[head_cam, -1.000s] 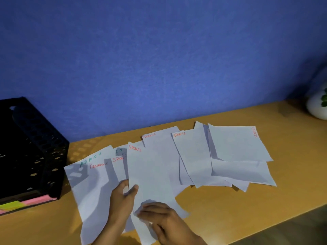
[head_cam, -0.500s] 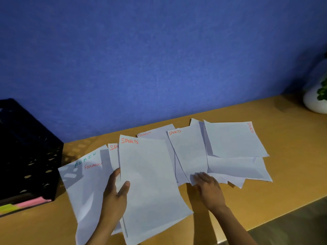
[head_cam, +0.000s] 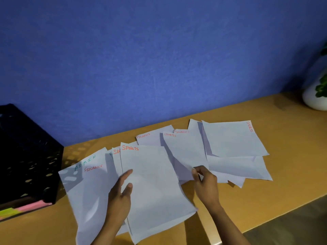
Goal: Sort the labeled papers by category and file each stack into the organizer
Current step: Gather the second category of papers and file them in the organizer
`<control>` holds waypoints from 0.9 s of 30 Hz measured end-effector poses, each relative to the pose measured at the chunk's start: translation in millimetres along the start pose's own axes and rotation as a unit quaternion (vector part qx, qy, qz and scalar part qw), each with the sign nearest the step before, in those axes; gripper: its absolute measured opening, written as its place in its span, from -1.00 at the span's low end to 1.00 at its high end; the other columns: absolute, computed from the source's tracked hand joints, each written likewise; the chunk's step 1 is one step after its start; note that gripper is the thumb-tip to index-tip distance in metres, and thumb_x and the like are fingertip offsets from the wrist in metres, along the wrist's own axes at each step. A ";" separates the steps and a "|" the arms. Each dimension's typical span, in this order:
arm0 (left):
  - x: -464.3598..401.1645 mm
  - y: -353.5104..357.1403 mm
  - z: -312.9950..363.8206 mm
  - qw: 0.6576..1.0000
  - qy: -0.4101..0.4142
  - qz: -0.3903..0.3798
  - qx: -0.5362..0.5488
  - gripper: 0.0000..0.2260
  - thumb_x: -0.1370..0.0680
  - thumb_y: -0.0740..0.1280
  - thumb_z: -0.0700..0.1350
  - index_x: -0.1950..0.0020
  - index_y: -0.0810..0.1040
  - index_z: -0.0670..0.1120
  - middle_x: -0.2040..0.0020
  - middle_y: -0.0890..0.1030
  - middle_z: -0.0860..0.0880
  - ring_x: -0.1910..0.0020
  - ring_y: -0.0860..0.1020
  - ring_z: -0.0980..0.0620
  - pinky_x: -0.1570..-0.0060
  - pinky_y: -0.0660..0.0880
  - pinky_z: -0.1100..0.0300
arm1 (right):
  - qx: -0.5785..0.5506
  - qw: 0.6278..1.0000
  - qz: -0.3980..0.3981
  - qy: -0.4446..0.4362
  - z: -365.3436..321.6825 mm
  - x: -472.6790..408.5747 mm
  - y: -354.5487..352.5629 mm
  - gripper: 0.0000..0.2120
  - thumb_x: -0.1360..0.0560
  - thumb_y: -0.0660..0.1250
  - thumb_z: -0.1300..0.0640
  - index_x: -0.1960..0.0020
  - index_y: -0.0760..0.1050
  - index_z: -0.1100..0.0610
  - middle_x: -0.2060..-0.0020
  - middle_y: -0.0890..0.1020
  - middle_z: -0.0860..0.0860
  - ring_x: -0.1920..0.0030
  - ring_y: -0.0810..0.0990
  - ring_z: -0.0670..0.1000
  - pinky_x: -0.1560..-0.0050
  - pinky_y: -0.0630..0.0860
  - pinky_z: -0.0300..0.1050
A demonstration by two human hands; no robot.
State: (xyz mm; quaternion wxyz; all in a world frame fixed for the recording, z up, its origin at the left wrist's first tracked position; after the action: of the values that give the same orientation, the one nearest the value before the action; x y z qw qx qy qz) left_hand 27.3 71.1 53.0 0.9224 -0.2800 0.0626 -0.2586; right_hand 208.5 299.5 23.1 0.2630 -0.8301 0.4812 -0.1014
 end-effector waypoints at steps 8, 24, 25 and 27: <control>-0.3 25.0 9.1 0.971 -0.153 -0.026 0.180 -0.74 -0.62 0.23 -0.13 0.00 0.68 0.16 -0.13 0.64 0.16 -0.21 0.53 0.06 -0.22 0.42 0.12 | -0.087 0.970 -0.180 -0.141 -68.6 51.9 19.0 -0.85 -0.65 0.21 0.13 -0.01 0.54 0.11 -0.03 0.68 -0.13 -0.08 0.63 -0.14 -0.05 0.52 -0.22; -5.0 38.0 9.5 0.987 -0.132 -0.039 0.087 -0.77 -0.54 0.39 -0.16 -0.20 0.56 -0.07 -0.15 0.64 -0.05 -0.20 0.56 -0.14 -0.18 0.49 0.00 | -0.188 0.955 -0.225 -0.048 -50.6 56.1 7.9 -0.93 -0.54 0.39 -0.01 0.04 0.65 -0.08 -0.03 0.70 -0.19 -0.05 0.64 -0.23 -0.05 0.51 -0.33; -6.6 37.5 10.0 0.988 -0.130 -0.038 0.079 -0.73 -0.54 0.39 -0.14 -0.24 0.54 -0.09 -0.21 0.62 -0.07 -0.23 0.54 -0.16 -0.20 0.49 -0.02 | -0.184 0.965 -0.185 -0.035 -42.5 48.2 -0.8 -0.92 -0.56 0.37 0.05 0.05 0.65 -0.04 0.03 0.71 -0.15 -0.03 0.66 -0.18 -0.05 0.51 -0.31; -9.3 36.8 10.2 0.989 -0.128 -0.035 0.071 -0.66 -0.54 0.39 -0.12 -0.31 0.50 -0.13 -0.28 0.58 -0.10 -0.27 0.51 -0.18 -0.22 0.47 -0.05 | -0.162 0.979 -0.120 -0.008 -23.3 31.2 -17.6 -0.91 -0.57 0.35 0.10 0.06 0.64 0.04 0.15 0.70 -0.14 0.09 0.66 -0.15 0.04 0.52 -0.27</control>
State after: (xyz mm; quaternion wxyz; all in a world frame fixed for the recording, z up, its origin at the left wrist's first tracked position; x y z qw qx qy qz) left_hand 38.2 106.9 41.1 0.9307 -0.2467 -0.0843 -0.2566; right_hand 227.9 272.1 49.5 0.1149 -0.9140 0.3862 -0.0465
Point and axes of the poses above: each hand's wrist, its own x-axis away from the middle knuckle, its own y-axis out of the palm, z = x × y, the point moved 3 cm from there along -x, towards the middle knuckle
